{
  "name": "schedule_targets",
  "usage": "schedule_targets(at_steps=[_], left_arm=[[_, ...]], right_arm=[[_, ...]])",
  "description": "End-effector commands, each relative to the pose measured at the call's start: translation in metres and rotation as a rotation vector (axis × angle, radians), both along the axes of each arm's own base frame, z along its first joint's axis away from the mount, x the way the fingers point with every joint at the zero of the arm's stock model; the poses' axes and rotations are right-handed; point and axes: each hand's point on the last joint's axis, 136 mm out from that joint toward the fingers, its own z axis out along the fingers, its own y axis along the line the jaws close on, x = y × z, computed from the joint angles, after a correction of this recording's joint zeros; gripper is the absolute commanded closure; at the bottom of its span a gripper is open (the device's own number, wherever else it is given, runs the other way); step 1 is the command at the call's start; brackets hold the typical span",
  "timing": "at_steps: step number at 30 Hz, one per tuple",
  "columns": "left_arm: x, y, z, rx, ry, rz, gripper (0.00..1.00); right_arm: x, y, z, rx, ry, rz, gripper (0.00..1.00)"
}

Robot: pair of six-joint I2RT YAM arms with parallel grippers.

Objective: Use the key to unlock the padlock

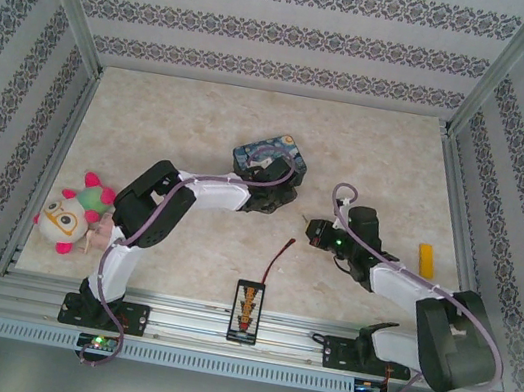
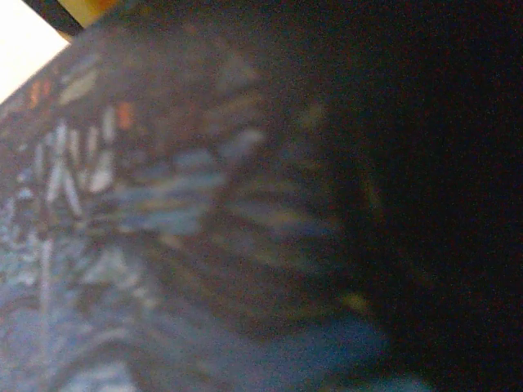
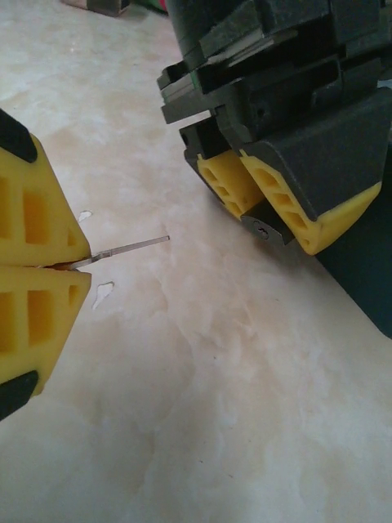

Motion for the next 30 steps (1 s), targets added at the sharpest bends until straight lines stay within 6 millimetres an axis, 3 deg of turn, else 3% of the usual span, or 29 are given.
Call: schedule_targets(at_steps=[1,14,30], left_arm=[[0.003,-0.019,0.031,-0.143,-0.037,0.018,1.0],[-0.003,-0.019,0.018,-0.162,-0.001,0.022,1.0],[-0.007,-0.017,0.011,-0.162,0.011,0.024,1.0]], right_arm=[[0.009,0.005,0.003,0.033,-0.016,-0.019,1.0],[0.035,0.018,-0.012,0.042,-0.055,-0.024,1.0],[0.055,0.03,-0.009,0.115,-0.097,-0.019,1.0]])
